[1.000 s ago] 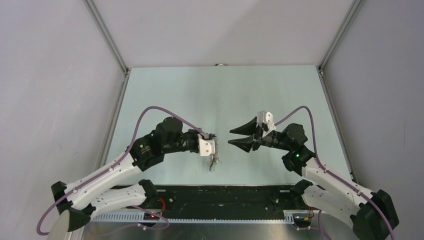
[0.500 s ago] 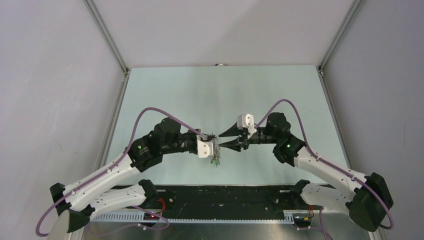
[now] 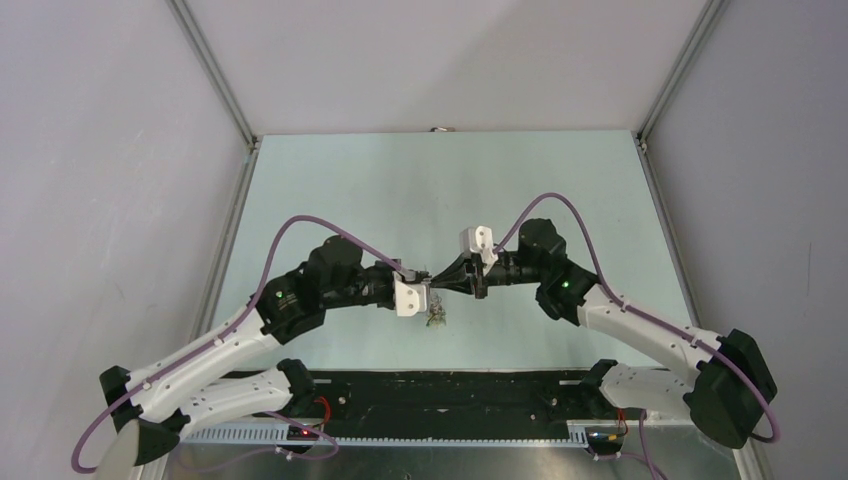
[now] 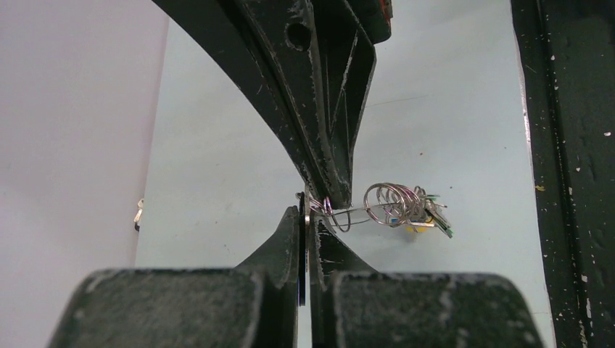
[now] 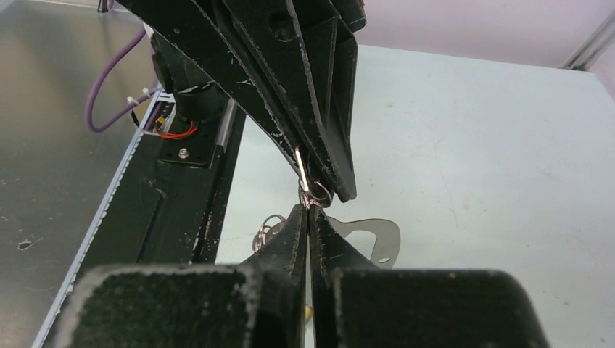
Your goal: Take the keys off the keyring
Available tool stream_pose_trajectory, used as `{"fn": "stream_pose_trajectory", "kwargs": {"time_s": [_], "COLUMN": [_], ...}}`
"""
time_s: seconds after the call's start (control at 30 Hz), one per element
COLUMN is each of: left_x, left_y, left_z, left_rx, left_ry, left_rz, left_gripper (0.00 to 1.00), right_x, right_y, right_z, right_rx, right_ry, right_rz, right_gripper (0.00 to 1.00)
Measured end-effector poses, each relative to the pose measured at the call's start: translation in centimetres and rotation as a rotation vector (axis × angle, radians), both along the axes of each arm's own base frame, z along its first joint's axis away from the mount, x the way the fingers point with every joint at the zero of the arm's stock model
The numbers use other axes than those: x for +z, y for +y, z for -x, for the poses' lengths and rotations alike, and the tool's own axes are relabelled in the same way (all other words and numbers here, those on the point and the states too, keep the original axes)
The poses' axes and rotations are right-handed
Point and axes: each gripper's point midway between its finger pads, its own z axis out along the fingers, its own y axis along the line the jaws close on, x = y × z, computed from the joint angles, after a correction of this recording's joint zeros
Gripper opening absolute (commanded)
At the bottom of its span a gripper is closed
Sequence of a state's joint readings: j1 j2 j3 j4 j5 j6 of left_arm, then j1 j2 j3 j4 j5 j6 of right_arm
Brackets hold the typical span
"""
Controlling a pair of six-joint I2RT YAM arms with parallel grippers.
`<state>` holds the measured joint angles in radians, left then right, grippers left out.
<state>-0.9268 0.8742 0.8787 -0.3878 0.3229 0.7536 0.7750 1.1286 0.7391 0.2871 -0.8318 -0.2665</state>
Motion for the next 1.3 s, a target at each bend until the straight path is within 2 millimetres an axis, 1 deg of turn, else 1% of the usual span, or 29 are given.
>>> {"fn": "stream_pose_trajectory", "kwargs": {"time_s": [0.13,0.23,0.3,0.4,0.53,0.63,0.77,0.9,0.97,1.03,1.07,1.1,1.13,1.17,1.2,1.23,1.3], "left_x": [0.1,0.1,0.3,0.5,0.4,0.1,-0.4,-1.7,-2.1,-2.5,-2.7,-2.8,-2.5,-3.1,-3.1,-3.0,-2.4], "left_y": [0.0,0.1,0.0,-0.1,-0.2,-0.4,-0.4,-0.2,0.0,0.7,1.4,2.2,3.0,4.7,6.1,7.6,9.6], "left_z": [-0.1,-0.3,-0.4,-0.4,-0.5,-0.5,-0.8,-2.5,-4.4,-7.1,-8.6,-9.9,-10.9,-12.8,-14.0,-15.3,-16.7], "left_rx": [0.002,0.01,0.012,0.012,0.009,0.008,0.031,0.146,0.259,0.423,0.52,0.604,0.691,0.797,0.882,0.977,1.083], "left_ry": [-0.008,-0.014,-0.018,-0.024,-0.023,-0.017,0.005,0.068,0.122,0.188,0.218,0.239,0.265,0.288,0.312,0.351,0.392], "left_rz": [-0.001,0.0,0.004,0.012,0.013,0.005,-0.008,-0.033,-0.041,-0.029,-0.018,-0.005,0.027,0.037,0.067,0.114,0.191], "left_gripper": [0.0,0.0,0.0,0.0,0.0,0.0,0.0,0.0,0.0,0.0,0.04,0.26,0.41,0.78,0.94,0.97,0.99], "right_x": [0.1,0.4,1.0,2.7,4.4,4.9,5.3,5.9,6.4,6.9,7.1,7.2,7.2,7.2,7.1,6.9,6.3], "right_y": [-0.2,-1.0,-1.7,-2.5,-3.8,-4.1,-4.4,-5.8,-6.9,-8.1,-8.7,-9.1,-9.5,-9.7,-9.9,-10.0,-10.0], "right_z": [0.0,-0.7,-1.2,-2.0,-2.1,-1.6,-1.7,-2.2,-2.5,-2.8,-2.9,-3.0,-3.0,-3.1,-3.2,-3.3,-3.4], "right_rx": [0.004,-0.022,-0.047,-0.092,-0.145,-0.144,-0.163,-0.249,-0.308,-0.37,-0.397,-0.419,-0.437,-0.45,-0.459,-0.466,-0.474], "right_ry": [0.031,0.078,0.121,0.161,0.182,0.201,0.208,0.177,0.148,0.116,0.1,0.087,0.076,0.073,0.071,0.071,0.084], "right_rz": [0.0,-0.006,-0.022,-0.088,-0.219,-0.275,-0.299,-0.304,-0.311,-0.317,-0.32,-0.321,-0.318,-0.315,-0.309,-0.302,-0.284], "right_gripper": [0.0,0.0,0.0,0.0,0.0,0.0,0.0,0.0,0.0,0.0,0.0,0.0,0.0,0.0,0.0,0.0,0.0]}}
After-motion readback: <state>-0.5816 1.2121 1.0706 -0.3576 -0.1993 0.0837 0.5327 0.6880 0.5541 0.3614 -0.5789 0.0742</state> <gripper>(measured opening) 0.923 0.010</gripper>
